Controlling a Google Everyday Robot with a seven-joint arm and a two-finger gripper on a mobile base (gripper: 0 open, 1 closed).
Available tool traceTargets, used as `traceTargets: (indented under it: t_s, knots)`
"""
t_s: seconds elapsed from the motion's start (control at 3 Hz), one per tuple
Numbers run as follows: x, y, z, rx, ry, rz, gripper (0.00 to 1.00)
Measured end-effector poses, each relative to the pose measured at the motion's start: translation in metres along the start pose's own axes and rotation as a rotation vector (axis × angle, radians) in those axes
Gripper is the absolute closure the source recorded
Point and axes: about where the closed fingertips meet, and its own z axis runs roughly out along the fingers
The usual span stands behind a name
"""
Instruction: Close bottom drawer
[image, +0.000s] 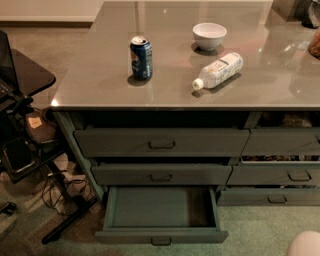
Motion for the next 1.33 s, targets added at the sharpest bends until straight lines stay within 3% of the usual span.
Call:
traceTargets:
  t_s: [0.33, 1.0, 1.33]
  knots:
    - [-0.039, -0.016, 0.002, 0.027, 0.0, -0.036, 0.0]
    - [-0.108, -0.043, -0.04, 0.122, -0.005, -0.096, 0.0]
    - [-0.108, -0.043, -0.04, 0.122, -0.005, -0.096, 0.0]
